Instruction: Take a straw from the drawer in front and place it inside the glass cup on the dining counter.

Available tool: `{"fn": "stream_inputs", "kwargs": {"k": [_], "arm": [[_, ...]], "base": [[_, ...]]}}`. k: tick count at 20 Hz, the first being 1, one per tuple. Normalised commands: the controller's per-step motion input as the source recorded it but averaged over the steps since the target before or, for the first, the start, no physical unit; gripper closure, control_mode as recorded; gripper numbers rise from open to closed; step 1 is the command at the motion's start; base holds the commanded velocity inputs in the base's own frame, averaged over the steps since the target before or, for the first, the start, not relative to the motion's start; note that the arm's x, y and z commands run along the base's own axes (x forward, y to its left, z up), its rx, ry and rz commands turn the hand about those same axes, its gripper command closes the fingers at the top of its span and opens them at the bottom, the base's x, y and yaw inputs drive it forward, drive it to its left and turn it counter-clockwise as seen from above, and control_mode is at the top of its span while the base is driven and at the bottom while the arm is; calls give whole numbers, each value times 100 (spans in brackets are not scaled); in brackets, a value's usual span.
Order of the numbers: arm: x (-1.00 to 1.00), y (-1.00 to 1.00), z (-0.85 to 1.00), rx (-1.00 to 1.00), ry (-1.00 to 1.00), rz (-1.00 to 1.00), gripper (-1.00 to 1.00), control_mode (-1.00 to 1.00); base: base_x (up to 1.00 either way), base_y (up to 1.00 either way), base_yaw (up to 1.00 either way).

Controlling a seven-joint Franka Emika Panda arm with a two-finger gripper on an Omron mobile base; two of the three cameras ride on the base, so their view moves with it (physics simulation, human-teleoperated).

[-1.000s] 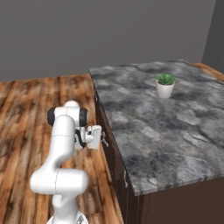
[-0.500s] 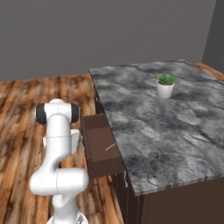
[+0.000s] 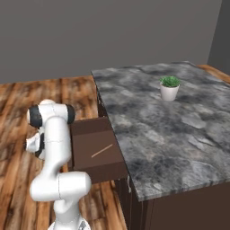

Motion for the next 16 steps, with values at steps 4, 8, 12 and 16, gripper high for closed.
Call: {"fn": "stream_inputs", "kwargs": {"k": [4, 8, 12, 16], "arm": [[-46, 3, 72, 12, 8, 0, -100, -100], [-78, 0, 100, 13, 5, 0, -100, -100], [-86, -28, 100, 17, 8, -6, -100, -100], [-40, -32, 100, 19, 23, -6, -100, -100]], "base": [[0, 0, 0], [0, 0, 0], [0, 0, 0], [0, 0, 0]]}}
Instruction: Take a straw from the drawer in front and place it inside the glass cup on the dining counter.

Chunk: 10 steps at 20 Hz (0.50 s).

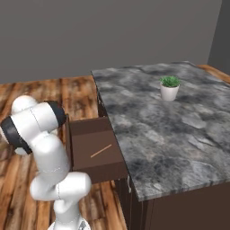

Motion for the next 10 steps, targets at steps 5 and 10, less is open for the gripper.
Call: {"fn": "stream_inputs", "kwargs": {"k": [5, 10], "arm": [[4, -59, 100, 19, 28, -10, -100, -100], [25, -96, 82, 16, 32, -23, -100, -100]], "base": [[0, 0, 0], [0, 0, 0]]}}
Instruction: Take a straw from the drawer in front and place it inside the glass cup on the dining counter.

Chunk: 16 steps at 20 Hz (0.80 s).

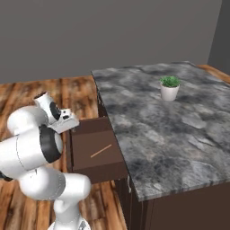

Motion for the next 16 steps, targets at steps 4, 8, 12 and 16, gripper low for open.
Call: {"fn": "stream_inputs", "kwargs": {"k": [4, 8, 12, 16], "arm": [[64, -83, -16, 15, 33, -23, -100, -100], [68, 6, -71, 6, 22, -17, -100, -100], [35, 7, -66, 11, 9, -14, -100, -100], [27, -15, -37, 2, 0, -27, -100, -100]], "base": [[0, 0, 0], [0, 0, 0], [0, 0, 0], [0, 0, 0]]}}
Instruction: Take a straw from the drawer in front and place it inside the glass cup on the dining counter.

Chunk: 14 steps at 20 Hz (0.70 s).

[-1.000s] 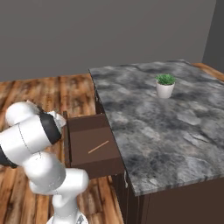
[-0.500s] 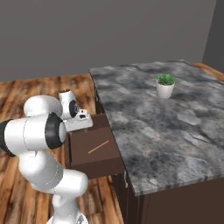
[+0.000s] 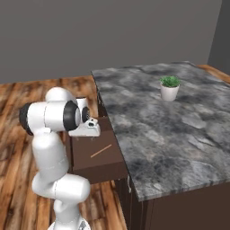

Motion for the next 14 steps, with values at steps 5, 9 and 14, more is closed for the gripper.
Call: {"fn": "stream_inputs", "kwargs": {"k": [5, 9, 14], "arm": [[25, -7, -45, 0, -2, -33, -100, -100], [21, -15, -35, -2, -16, -38, -100, -100], [13, -11, -41, -2, -19, -30, -100, -100]], "base": [[0, 0, 0], [0, 0, 0], [0, 0, 0]]}}
